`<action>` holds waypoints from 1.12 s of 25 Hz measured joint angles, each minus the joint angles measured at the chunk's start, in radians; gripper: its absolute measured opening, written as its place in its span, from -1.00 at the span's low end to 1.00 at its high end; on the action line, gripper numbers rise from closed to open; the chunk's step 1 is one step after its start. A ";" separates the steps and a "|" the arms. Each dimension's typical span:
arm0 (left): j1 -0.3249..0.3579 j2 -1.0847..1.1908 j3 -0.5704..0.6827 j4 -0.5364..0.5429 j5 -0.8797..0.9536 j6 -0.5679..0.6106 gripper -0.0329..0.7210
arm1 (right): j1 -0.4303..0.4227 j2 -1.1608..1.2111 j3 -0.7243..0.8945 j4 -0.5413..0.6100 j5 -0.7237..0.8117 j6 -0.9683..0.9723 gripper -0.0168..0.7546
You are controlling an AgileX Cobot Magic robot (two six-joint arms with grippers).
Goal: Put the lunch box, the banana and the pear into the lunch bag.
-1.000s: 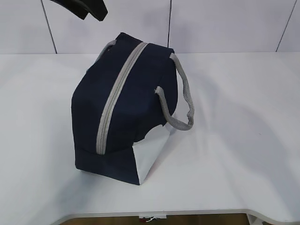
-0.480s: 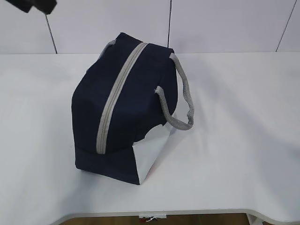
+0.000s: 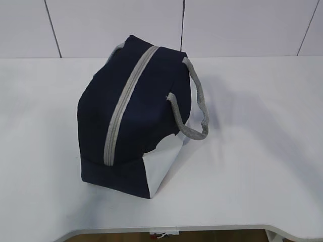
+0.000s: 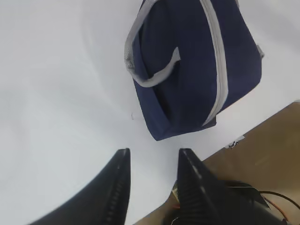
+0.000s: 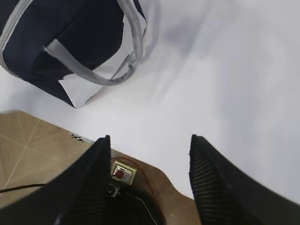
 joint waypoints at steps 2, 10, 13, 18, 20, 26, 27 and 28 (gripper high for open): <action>0.000 -0.074 0.049 0.000 0.002 0.000 -0.25 | 0.000 -0.059 0.057 0.000 0.000 0.000 0.17; 0.000 -0.404 0.208 -0.002 0.004 0.000 -0.29 | 0.000 -0.351 0.244 0.011 0.004 0.000 0.17; 0.000 -0.522 0.266 -0.002 0.006 0.000 -0.29 | 0.000 -0.450 0.282 0.012 0.006 -0.003 0.17; 0.000 -0.693 0.386 -0.002 0.009 0.000 -0.29 | 0.000 -0.582 0.332 0.004 0.009 -0.059 0.17; 0.000 -0.753 0.439 -0.002 0.009 0.000 -0.28 | 0.000 -0.628 0.361 -0.001 0.010 -0.069 0.17; 0.000 -0.912 0.587 -0.002 0.012 0.000 -0.29 | 0.000 -0.786 0.496 -0.020 0.012 -0.089 0.17; 0.000 -0.930 0.605 -0.002 0.012 0.000 -0.29 | 0.000 -0.816 0.523 -0.027 0.012 -0.091 0.17; 0.000 -0.949 0.626 0.000 0.007 0.000 -0.29 | 0.000 -0.847 0.550 -0.037 0.012 -0.092 0.17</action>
